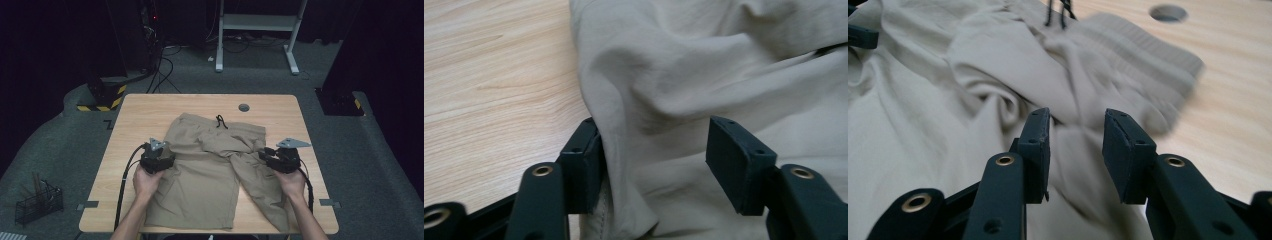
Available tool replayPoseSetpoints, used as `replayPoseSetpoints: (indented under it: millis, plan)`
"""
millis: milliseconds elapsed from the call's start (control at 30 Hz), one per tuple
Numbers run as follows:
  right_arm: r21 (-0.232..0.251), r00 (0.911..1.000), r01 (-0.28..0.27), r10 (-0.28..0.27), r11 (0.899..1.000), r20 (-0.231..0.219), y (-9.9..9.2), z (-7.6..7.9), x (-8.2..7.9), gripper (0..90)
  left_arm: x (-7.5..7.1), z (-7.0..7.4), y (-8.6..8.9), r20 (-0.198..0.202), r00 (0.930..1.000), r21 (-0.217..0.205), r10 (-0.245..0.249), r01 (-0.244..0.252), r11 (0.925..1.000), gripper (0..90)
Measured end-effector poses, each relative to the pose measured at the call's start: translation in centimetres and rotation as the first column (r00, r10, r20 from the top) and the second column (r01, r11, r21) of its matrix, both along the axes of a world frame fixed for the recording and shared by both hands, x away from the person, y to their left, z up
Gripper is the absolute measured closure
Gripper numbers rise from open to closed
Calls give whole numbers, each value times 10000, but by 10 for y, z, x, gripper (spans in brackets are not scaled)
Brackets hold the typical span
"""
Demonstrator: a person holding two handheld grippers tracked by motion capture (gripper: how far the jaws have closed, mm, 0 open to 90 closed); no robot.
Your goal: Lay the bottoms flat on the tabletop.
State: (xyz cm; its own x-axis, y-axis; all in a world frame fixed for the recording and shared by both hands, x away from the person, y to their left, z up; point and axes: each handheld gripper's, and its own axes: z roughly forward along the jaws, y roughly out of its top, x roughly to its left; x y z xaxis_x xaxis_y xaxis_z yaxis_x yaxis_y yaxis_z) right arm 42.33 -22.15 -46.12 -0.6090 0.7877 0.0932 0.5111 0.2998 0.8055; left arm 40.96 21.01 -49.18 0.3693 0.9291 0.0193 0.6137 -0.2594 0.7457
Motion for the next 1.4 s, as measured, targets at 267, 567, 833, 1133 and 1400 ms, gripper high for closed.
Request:
replayPoseSetpoints:
  millis: [267, 567, 833, 1133, 1400]
  plan:
    - [-335, 9978, -407, 389, 9986, -542, 44, -10, 33, 563, -13, 5, 13, 236, 9983, -451, 527, -516, 9976, 376]
    - [-1173, 9939, -74, -55, 9931, -1100, 61, -41, 61, 624, -37, 9, 0, 543, 9957, -994, -754, 805, 9918, 360]
    - [-2273, 9927, 210, -472, 9736, -1107, 67, -43, 82, 888, -27, -22, -9, -201, 9975, -453, -673, 664, 9968, 356]
    - [-1744, 9809, 1239, -1471, 9769, -1270, 60, -50, 117, 826, -23, -33, -6, -82, 9991, -141, -408, 407, 9991, 356]
    - [-682, 9939, 419, -485, 9968, -987, 51, -27, 69, 571, -23, -34, -6, 65, 9996, -158, -265, 266, 9995, 349]
